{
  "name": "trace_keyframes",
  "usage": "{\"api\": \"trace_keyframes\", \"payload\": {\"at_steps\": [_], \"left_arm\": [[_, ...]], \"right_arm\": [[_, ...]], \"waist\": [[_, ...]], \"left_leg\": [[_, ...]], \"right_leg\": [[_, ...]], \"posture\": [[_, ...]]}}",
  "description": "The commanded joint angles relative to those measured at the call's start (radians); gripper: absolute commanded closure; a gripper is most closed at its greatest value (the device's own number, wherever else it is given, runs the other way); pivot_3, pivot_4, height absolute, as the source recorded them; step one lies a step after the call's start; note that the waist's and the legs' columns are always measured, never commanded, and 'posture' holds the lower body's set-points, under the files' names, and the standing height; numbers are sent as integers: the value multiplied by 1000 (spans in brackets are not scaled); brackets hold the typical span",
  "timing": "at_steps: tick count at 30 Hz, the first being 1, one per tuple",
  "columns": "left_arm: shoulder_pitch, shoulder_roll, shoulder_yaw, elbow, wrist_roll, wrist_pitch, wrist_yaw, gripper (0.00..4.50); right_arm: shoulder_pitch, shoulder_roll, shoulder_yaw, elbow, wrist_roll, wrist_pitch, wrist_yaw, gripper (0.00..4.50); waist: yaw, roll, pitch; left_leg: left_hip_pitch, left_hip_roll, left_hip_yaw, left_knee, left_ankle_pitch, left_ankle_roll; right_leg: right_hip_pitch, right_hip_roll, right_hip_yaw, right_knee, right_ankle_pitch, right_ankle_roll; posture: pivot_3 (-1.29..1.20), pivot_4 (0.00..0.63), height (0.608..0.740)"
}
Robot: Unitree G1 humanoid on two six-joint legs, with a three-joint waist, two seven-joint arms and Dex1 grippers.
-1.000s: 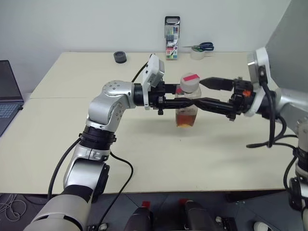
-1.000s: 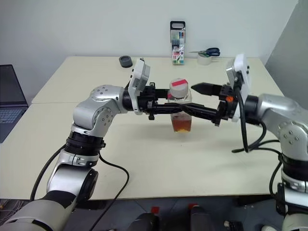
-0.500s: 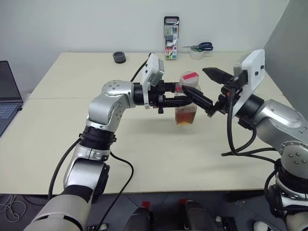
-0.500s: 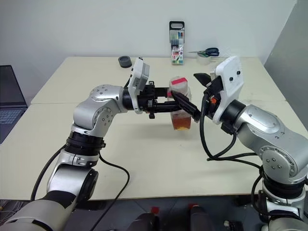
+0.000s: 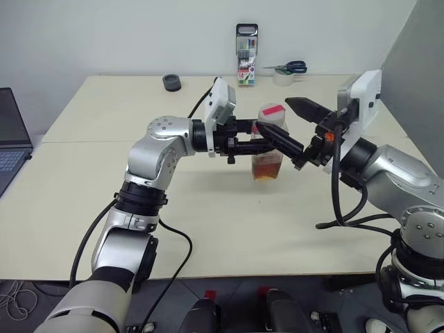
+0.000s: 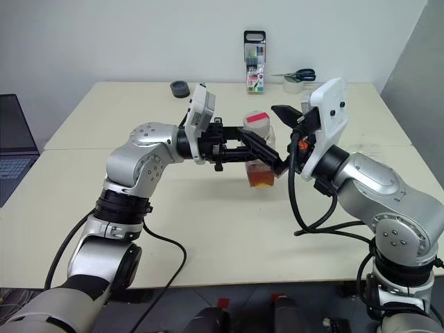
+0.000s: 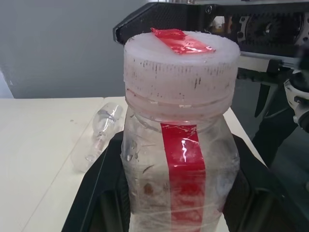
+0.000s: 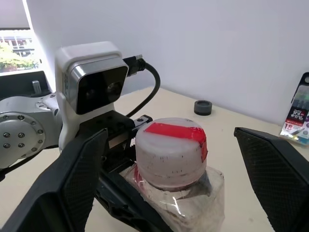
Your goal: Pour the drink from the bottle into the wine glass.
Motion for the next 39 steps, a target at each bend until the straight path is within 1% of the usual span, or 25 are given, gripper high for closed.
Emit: {"api": "trace_keyframes", "payload": {"at_steps": [1,9,10,14,15,16,20,23,24,25,26,27,28,32,39], "left_arm": [[-27,2,19,-15,-5,-20,2,2532],[-35,1,21,-8,-1,-23,1,2532],[-35,1,21,-8,-1,-23,1,2532],[-35,0,21,-6,0,-23,0,2532],[-36,0,21,-5,0,-23,0,2532],[-36,0,21,-4,0,-24,0,2532],[-37,-1,22,-1,2,-25,0,2532],[-38,-2,22,1,2,-25,-2,2532],[-39,-1,23,1,2,-25,-3,2532],[-39,-2,23,2,2,-26,-3,2532],[-39,-2,23,2,2,-26,-2,2532],[-39,-2,23,2,2,-26,-2,2532],[-39,-2,23,2,2,-25,-2,2532],[-36,-3,23,0,2,-23,0,2532],[-33,-4,24,-3,2,-22,6,2532]], "right_arm": [[-48,-1,-3,-8,15,-9,-10,1321],[-42,-17,19,-3,-11,-20,18,4200],[-37,-17,19,-2,-14,-23,21,4482],[-19,-17,6,3,-12,-31,22,4482],[-13,-14,-1,6,-5,-34,23,4118],[-7,-14,-6,7,-3,-38,26,3926],[15,-26,-1,6,-31,-58,33,2591],[23,-32,12,4,-47,-60,35,1478],[22,-37,20,5,-58,-56,33,1177],[20,-38,26,8,-65,-53,32,686],[18,-37,29,11,-66,-51,31,497],[14,-35,33,14,-68,-51,29,103],[6,-28,32,19,-63,-52,23,15],[-18,-20,36,24,-49,-48,16,15],[-8,-14,42,13,-43,-48,12,15]], "waist": [[0,0,0],[0,0,0],[0,0,0],[0,0,0],[0,0,0],[0,0,0],[0,0,0],[-1,0,0],[-1,0,0],[-1,0,0],[-1,0,0],[-1,0,0],[-1,0,0],[-1,0,0],[-1,0,0]], "left_leg": [[0,0,0,0,0,0],[0,0,0,0,0,0],[0,0,0,0,0,0],[0,0,0,0,0,0],[0,0,0,0,0,0],[0,0,0,0,0,0],[0,0,0,0,0,0],[0,0,0,0,0,0],[0,0,0,0,0,0],[0,0,0,0,0,0],[0,0,0,0,0,0],[0,0,0,0,0,0],[0,0,0,0,0,0],[0,0,0,0,0,0],[0,0,0,0,0,0]], "right_leg": [[0,0,0,0,0,0],[0,0,0,0,0,0],[0,0,0,0,0,0],[0,0,0,0,0,0],[0,0,0,0,0,0],[0,0,0,0,0,0],[0,0,0,0,0,0],[0,0,0,0,0,0],[0,0,0,0,0,0],[0,1,0,0,0,0],[0,0,0,0,0,0],[0,1,0,0,0,0],[0,0,0,0,0,0],[0,0,0,0,0,0],[0,0,0,0,0,0]], "posture": [[0,150,740],[0,150,740],[0,150,740],[0,150,740],[0,150,740],[0,150,740],[0,150,740],[0,150,740],[0,150,740],[0,150,740],[0,150,740],[0,150,740],[0,150,740],[0,150,740],[0,150,740]]}}
